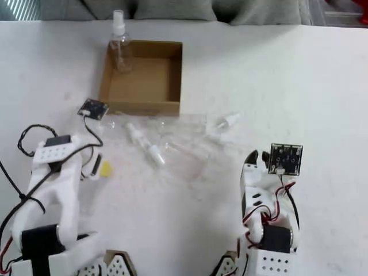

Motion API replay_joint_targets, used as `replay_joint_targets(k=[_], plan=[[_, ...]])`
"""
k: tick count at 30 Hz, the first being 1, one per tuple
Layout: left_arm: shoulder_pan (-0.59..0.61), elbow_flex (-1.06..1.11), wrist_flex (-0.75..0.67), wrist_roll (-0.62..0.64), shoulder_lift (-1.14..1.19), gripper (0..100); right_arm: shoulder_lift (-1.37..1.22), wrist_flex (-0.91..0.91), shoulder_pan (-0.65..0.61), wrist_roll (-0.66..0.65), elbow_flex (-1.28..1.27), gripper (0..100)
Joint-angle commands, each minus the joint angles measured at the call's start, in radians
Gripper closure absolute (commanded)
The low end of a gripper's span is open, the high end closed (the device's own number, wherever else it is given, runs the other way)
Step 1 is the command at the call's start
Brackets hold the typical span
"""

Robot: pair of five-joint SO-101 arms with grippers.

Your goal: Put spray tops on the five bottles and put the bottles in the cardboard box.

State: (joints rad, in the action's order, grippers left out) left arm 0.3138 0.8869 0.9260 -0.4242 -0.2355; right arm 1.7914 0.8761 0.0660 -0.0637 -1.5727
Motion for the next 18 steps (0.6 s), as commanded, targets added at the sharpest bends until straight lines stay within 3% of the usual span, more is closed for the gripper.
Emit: replay_joint_targets(k=[1,10,18], plan=[[0.045,-0.015,-0.02,0.018,-0.047,80,0.008,0.07,-0.104,-0.012,0.127,94.6],[0.11,-0.031,-0.055,0.021,-0.045,80,-0.033,0.09,-0.378,-0.051,0.236,94.8],[0.11,-0.137,-0.023,0.069,0.093,80,-0.542,0.044,-0.553,-0.048,0.505,95.0]])
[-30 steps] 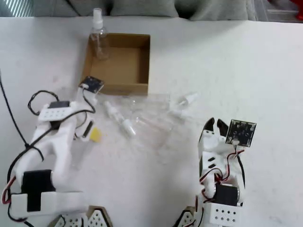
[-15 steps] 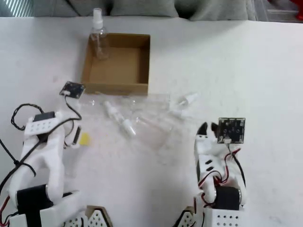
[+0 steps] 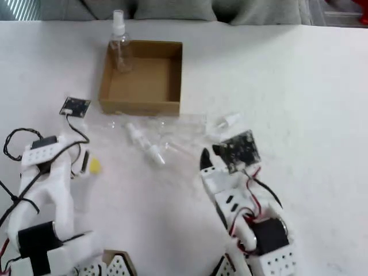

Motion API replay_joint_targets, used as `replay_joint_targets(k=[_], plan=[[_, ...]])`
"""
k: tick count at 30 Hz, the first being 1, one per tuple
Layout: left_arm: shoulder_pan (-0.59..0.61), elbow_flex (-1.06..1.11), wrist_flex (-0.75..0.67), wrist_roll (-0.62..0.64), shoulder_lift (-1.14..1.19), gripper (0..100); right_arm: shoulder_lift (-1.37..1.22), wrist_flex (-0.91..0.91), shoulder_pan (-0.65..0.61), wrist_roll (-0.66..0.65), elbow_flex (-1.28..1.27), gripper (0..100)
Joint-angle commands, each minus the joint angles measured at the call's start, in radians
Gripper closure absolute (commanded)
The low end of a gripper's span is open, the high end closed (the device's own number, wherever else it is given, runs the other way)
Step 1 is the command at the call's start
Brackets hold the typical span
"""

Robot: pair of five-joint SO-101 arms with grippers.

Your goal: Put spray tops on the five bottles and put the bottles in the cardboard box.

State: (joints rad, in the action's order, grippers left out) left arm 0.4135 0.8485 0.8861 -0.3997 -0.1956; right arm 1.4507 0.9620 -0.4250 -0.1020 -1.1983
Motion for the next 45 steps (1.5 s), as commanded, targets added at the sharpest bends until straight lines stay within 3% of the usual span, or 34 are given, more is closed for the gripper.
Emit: replay_joint_targets(k=[1,9,19,24,37,42,45], plan=[[0.012,-0.132,0.038,0.052,0.088,80,-0.271,-0.051,-0.084,-0.009,0.166,95.0],[0.027,-0.261,0.114,0.057,0.219,80,-0.677,-0.197,-0.222,-0.008,0.285,94.7],[0.027,-0.264,0.11,0.054,0.219,80,-0.954,-0.575,-0.371,-0.008,0.284,94.7],[0.027,-0.265,0.11,0.054,0.219,80,-1.112,-0.805,-0.383,-0.009,0.304,94.6],[0.024,-0.265,0.11,0.052,0.219,80,-1.517,-0.806,-0.38,-0.015,0.611,94.3],[0.024,-0.264,0.11,0.052,0.219,80,-1.558,-0.805,-0.369,-0.012,0.624,85.2],[0.022,-0.264,0.11,0.051,0.219,80,-1.561,-0.806,-0.366,-0.012,0.626,85.8]])
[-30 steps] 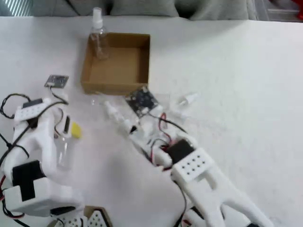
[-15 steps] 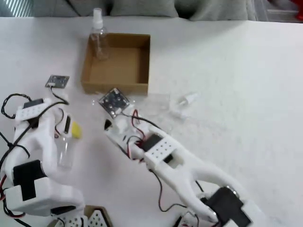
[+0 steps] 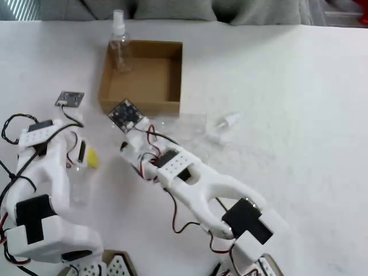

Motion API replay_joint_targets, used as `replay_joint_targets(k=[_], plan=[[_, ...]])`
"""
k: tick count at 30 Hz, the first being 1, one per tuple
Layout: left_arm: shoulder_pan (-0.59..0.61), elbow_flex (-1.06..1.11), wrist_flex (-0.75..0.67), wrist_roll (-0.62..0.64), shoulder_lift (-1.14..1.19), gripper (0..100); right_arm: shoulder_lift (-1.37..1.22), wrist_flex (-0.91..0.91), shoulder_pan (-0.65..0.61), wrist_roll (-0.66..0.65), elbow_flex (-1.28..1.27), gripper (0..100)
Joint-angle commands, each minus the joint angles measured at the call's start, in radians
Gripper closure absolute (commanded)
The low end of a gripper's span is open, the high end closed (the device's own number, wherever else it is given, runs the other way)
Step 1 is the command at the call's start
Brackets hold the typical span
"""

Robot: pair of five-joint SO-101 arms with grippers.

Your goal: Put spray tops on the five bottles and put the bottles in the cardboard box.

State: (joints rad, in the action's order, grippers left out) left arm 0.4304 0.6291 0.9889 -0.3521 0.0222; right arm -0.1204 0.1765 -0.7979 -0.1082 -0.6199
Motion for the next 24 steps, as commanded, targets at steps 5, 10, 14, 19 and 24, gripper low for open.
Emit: replay_joint_targets(k=[5,10,14,19,24], plan=[[0.005,-0.044,0.008,0.003,0.001,80,0.008,-0.024,0.013,-0.008,0.048,86.5],[0.005,-0.044,0.008,0.003,0.001,80,-0.008,-0.021,0.045,-0.005,0.08,86.5],[0.005,-0.044,0.008,0.003,0.001,80,-0.068,-0.021,0.047,-0.005,0.11,86.6],[0.005,-0.043,0.008,0.003,0.001,80,-0.131,-0.019,0.047,-0.005,0.147,86.7],[0.005,-0.043,0.008,0.003,0.001,80,-0.162,-0.018,0.045,-0.006,0.17,86.8]])
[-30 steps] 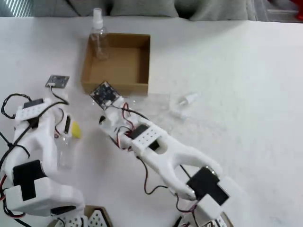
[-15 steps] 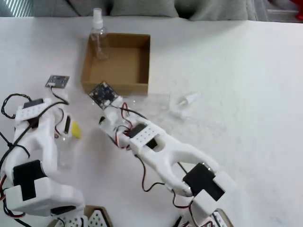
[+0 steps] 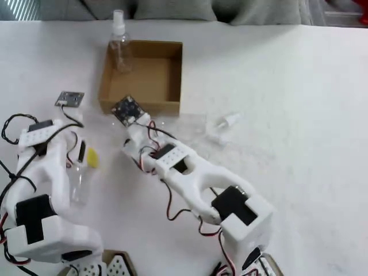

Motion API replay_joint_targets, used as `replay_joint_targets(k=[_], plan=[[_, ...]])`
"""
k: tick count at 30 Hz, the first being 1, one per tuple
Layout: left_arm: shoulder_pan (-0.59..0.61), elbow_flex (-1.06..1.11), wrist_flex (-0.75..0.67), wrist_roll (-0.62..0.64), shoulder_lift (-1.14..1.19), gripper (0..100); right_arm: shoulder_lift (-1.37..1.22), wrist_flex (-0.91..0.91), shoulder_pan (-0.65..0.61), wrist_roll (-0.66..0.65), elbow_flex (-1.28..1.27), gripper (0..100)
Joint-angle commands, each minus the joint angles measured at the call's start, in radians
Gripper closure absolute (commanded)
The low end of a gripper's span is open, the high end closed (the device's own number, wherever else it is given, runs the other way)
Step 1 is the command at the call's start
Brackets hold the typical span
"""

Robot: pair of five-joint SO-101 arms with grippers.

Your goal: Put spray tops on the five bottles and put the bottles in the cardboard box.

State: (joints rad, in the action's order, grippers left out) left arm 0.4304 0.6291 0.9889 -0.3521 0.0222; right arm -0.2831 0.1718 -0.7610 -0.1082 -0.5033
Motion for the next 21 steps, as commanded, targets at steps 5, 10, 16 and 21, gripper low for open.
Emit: replay_joint_targets(k=[5,10,16,21], plan=[[0.005,-0.043,0.009,0.003,0.001,80,-0.076,0.114,0.008,-0.006,0.175,86.8],[0.005,-0.041,0.009,0.003,0.001,80,-0.119,0.236,0.008,-0.005,0.258,86.9],[0.005,-0.041,0.009,0.003,0.001,80,-0.056,0.255,0.015,-0.003,0.245,98.5],[0.005,-0.041,0.009,0.003,0.001,80,0.051,0.371,0.038,-0.003,0.241,97.8]])
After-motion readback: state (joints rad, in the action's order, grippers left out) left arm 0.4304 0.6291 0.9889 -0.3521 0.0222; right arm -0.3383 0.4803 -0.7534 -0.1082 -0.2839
